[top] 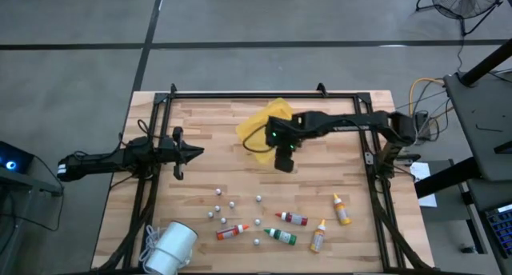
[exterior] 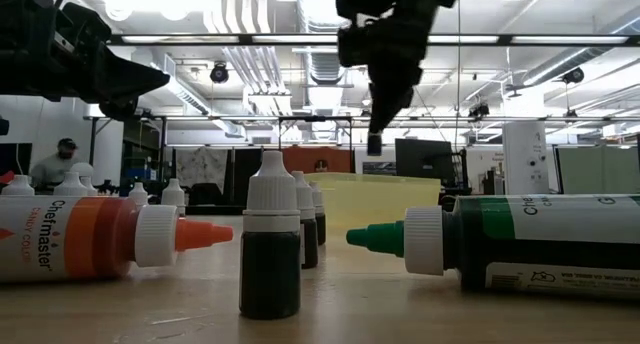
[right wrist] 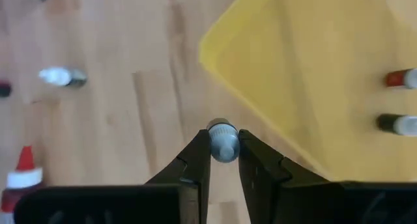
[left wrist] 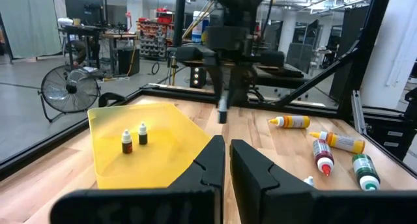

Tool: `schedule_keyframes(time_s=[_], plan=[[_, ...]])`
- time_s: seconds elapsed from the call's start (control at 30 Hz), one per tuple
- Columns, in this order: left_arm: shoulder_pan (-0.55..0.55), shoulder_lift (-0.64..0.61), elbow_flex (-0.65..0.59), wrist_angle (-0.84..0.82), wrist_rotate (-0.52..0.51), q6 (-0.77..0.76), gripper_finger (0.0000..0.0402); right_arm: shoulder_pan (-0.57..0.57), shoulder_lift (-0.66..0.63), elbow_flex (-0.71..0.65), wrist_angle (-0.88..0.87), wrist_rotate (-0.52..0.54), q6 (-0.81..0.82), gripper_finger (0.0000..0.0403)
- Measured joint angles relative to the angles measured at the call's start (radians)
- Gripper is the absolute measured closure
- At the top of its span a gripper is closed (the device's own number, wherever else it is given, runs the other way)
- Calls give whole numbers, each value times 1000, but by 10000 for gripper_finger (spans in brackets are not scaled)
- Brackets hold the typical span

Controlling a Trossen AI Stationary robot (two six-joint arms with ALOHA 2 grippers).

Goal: Pick & Place food coloring
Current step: Put the small black food coloring bottle into the yellow bin

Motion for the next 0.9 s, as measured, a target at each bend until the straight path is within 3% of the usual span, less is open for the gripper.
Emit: schedule_keyframes(time_s=[0.23, 0.9], plan=[[0, 0, 0, 0, 0, 0, 402, -74, 58, 119, -78, 2, -61, 349], [1, 0, 0, 0, 0, 0, 402, -255, 82, 122, -87, 5, -155, 349]])
